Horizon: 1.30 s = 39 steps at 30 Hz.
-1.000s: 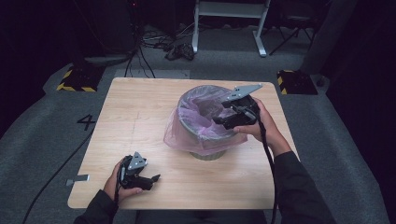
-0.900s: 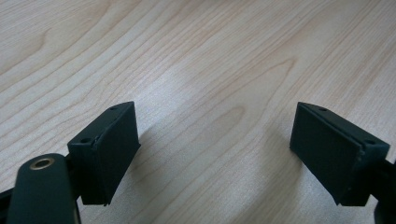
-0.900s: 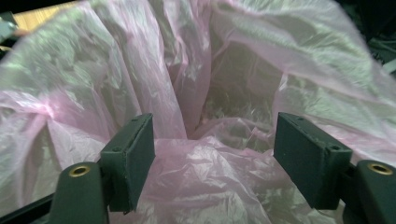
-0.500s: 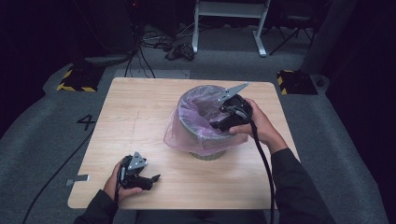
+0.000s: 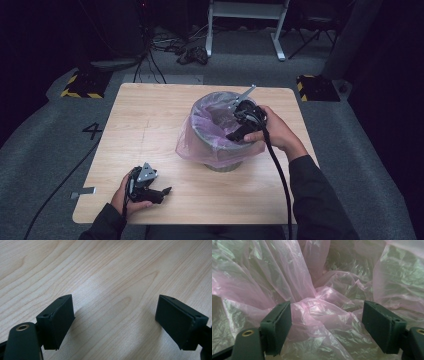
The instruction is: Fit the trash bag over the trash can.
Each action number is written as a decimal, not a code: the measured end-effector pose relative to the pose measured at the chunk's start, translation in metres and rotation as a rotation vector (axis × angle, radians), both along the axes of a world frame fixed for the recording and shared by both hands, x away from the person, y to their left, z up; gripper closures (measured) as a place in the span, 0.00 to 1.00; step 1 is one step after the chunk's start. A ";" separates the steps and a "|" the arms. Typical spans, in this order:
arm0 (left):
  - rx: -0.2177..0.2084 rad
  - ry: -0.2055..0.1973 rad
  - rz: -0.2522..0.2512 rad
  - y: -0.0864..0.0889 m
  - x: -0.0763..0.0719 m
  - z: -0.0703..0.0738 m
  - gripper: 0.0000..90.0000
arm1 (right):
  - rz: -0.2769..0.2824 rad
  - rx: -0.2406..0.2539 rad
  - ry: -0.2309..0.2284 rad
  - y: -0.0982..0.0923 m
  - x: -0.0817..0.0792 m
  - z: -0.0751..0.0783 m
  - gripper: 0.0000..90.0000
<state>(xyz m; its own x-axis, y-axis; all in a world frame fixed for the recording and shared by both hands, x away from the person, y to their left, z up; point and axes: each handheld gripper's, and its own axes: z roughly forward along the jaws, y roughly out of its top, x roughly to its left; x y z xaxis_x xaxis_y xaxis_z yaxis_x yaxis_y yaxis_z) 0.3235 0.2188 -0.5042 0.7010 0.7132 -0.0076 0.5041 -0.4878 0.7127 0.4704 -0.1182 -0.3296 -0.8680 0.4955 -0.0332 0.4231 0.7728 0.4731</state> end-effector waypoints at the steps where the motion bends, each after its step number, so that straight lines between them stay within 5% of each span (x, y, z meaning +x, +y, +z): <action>1: 0.001 0.000 -0.001 0.000 0.000 0.000 0.17 | -0.001 -0.001 -0.004 0.000 -0.001 0.000 0.27; 5: 0.001 0.000 0.000 0.000 0.000 0.000 0.17 | -0.006 0.032 -0.036 -0.002 -0.004 0.001 0.26; 20: 0.001 0.000 -0.001 0.000 0.000 0.000 0.17 | -0.076 0.279 -0.255 -0.026 -0.028 0.016 0.27; 29: 0.001 0.000 -0.001 0.000 0.000 0.000 0.17 | -0.074 0.346 -0.349 -0.050 -0.056 0.029 0.26; 39: 0.001 -0.001 -0.001 0.000 0.000 0.000 0.17 | -0.071 0.386 -0.400 -0.079 -0.084 0.030 0.24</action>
<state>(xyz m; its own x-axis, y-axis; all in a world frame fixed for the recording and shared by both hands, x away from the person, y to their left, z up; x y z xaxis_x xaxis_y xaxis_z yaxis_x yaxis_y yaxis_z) 0.3236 0.2188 -0.5041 0.7016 0.7125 -0.0065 0.5032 -0.4890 0.7125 0.3860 -0.1969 -0.2995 -0.7888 0.5941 -0.1576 0.1975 0.4877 0.8504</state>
